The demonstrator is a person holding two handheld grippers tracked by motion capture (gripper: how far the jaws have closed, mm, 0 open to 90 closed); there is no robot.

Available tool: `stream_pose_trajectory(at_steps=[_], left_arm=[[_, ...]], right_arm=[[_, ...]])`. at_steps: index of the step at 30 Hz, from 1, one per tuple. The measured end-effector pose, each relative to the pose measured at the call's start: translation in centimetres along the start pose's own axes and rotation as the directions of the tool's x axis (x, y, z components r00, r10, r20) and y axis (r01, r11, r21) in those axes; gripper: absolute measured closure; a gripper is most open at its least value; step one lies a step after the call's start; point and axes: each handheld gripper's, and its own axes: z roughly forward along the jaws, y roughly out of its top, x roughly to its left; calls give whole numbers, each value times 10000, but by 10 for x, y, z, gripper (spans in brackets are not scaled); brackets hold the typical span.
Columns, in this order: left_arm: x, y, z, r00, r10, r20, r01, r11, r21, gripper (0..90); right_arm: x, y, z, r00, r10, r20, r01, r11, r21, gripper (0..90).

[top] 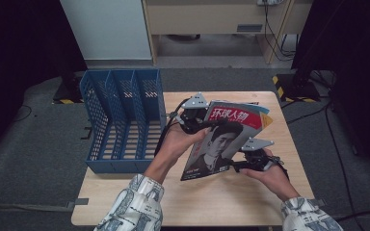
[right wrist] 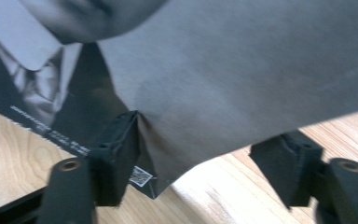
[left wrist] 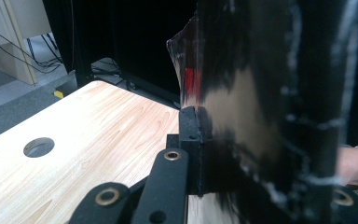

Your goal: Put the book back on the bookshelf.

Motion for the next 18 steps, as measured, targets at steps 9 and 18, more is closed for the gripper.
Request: stream_pose_trajectory(at_steps=[9, 18], left_arm=[[5, -4, 1, 9998, -181, -113, 182, 9998, 46, 865], [8, -7, 2, 9995, -37, -328, 41, 9999, 142, 864]], right_arm=[[0, -2, -5, 9999, -99, -88, 102, 9993, 358, 543], [8, 0, -15, 9956, -661, -671, 686, 9970, 353, 697]])
